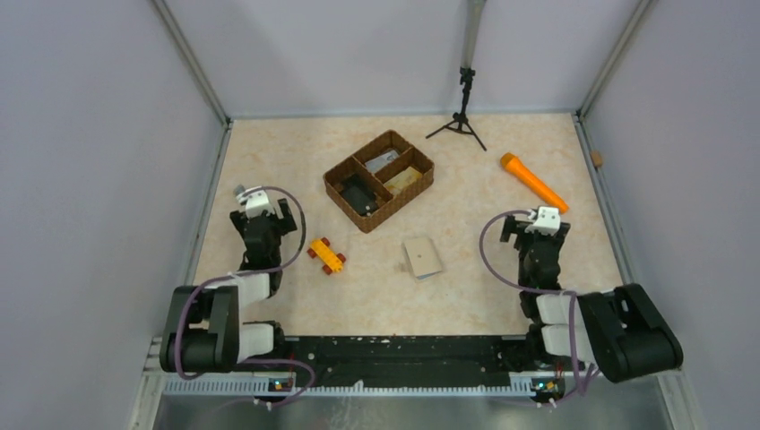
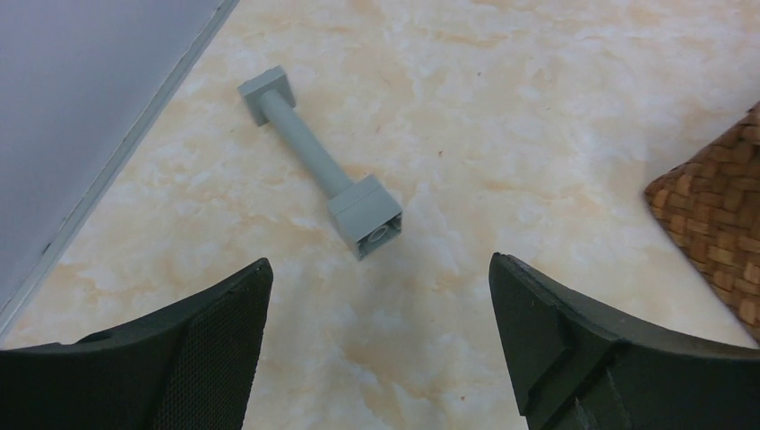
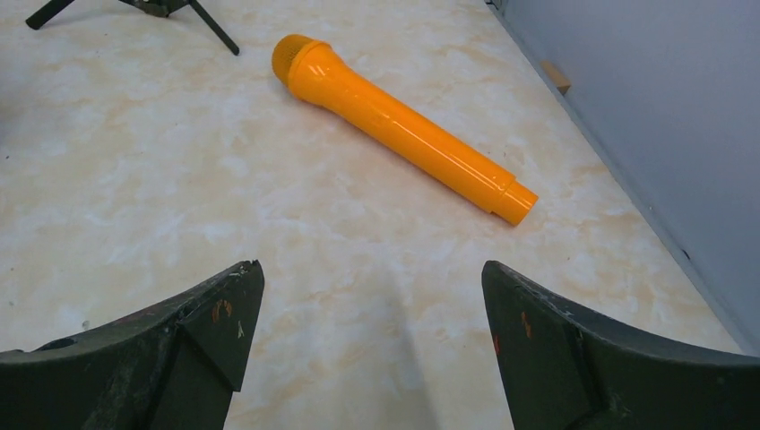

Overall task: Take the credit cards out of the card holder
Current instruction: Reset both arms

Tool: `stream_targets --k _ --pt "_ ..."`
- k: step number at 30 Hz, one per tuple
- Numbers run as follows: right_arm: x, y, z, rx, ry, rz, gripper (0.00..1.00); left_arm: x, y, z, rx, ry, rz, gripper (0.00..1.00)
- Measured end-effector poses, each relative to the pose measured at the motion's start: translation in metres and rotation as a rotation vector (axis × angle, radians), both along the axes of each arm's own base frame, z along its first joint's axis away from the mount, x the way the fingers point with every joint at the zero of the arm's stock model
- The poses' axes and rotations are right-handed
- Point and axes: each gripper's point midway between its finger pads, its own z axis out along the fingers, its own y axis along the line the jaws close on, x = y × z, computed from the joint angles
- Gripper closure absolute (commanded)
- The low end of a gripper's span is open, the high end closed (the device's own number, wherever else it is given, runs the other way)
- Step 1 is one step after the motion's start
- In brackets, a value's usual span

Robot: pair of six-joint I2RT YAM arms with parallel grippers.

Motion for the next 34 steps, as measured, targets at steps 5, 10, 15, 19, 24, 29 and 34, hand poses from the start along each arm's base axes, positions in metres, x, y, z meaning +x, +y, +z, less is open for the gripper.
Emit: stream_targets --k 5,10,15,19,24,29,34 --pt "0.008 -0.009 -0.007 -0.002 -0.005 -0.030 0.10 0.018 -0.009 0.006 0.006 -0.077 -0.084 0.08" --pt "0.017 -0.011 -0.021 -0.013 0.028 -0.039 0.02 0.022 -0.010 -0.019 0.008 -0.011 -0.096 0.01" --pt "0.034 -0.012 -0.005 0.012 -0.017 -0.048 0.01 0.028 -0.003 -0.010 0.009 -0.035 -0.056 0.01" --pt "0.036 -0.013 -0.005 0.021 -0.016 -0.054 0.01 0.028 -0.001 -0.009 0.011 -0.035 -0.043 0.01" --pt "0.036 -0.013 -0.006 0.026 -0.012 -0.054 0.01 0.028 0.000 -0.009 0.012 -0.035 -0.040 0.01" --pt "0.036 -0.013 -0.006 0.028 -0.013 -0.054 0.01 0.028 0.000 -0.009 0.012 -0.035 -0.041 0.01" --pt "0.036 -0.013 -0.006 0.029 -0.013 -0.054 0.01 0.028 0.000 -0.009 0.012 -0.037 -0.041 0.01"
